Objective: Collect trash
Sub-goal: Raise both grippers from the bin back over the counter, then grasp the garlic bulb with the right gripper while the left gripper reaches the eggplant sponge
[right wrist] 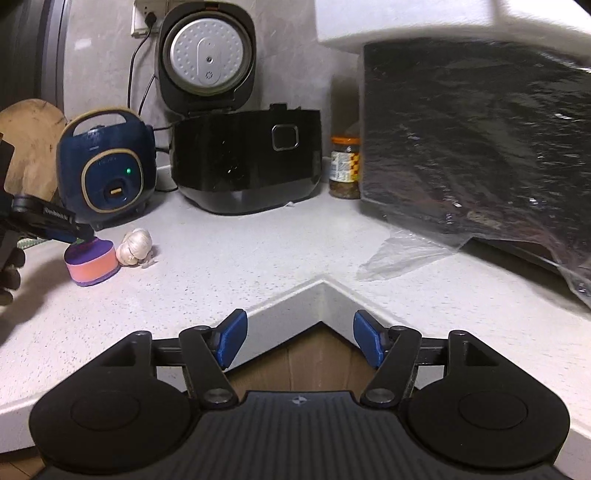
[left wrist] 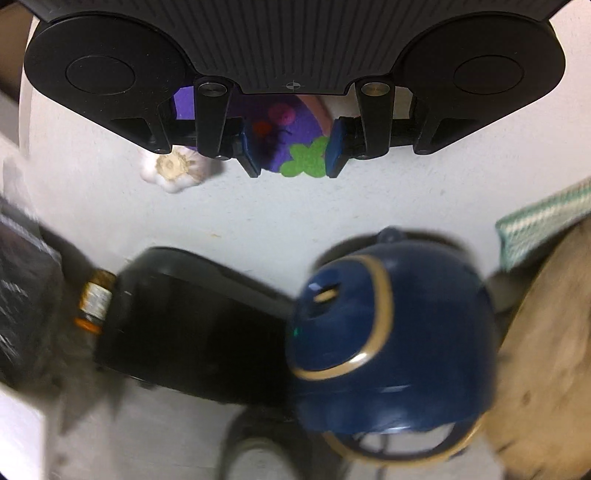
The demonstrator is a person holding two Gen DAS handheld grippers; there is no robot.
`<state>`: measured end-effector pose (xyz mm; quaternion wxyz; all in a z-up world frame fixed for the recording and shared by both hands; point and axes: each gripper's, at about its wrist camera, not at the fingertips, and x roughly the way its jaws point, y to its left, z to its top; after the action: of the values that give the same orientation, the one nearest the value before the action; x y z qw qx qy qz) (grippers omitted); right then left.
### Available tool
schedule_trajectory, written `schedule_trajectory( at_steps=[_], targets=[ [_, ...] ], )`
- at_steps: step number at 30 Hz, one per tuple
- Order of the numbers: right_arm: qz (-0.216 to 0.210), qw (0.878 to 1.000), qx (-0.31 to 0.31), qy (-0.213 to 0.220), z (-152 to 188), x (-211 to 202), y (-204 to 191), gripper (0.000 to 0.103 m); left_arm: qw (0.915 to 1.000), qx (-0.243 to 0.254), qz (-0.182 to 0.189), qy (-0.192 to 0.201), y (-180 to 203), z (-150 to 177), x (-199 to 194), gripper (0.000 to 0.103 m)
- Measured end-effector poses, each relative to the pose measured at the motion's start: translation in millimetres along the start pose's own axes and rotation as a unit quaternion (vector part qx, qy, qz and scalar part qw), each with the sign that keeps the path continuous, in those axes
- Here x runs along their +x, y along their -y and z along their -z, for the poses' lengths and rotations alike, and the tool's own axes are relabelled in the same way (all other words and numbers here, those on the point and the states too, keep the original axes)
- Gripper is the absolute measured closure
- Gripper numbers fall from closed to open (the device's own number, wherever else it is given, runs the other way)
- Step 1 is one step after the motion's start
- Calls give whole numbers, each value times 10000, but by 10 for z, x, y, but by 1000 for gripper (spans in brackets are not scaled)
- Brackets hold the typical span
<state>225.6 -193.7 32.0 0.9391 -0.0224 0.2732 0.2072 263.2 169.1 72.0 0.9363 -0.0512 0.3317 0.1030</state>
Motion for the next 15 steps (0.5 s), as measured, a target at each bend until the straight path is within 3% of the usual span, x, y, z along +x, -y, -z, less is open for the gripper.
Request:
schedule_trajectory(
  at_steps=[3,9,15],
  targets=[
    [-74,9999,-1,-78,-13,87,-69,39,9993,94,362,-75,88,23,-20,60],
    [-375,9992,-117,29,-166,221,-271,38,9958,588,684,-177,263,134,-184,60],
    [-1127,9929,-52,-371,-466,699,-584,37,9902,1260,594,-109,382,266,-380,60]
  ],
)
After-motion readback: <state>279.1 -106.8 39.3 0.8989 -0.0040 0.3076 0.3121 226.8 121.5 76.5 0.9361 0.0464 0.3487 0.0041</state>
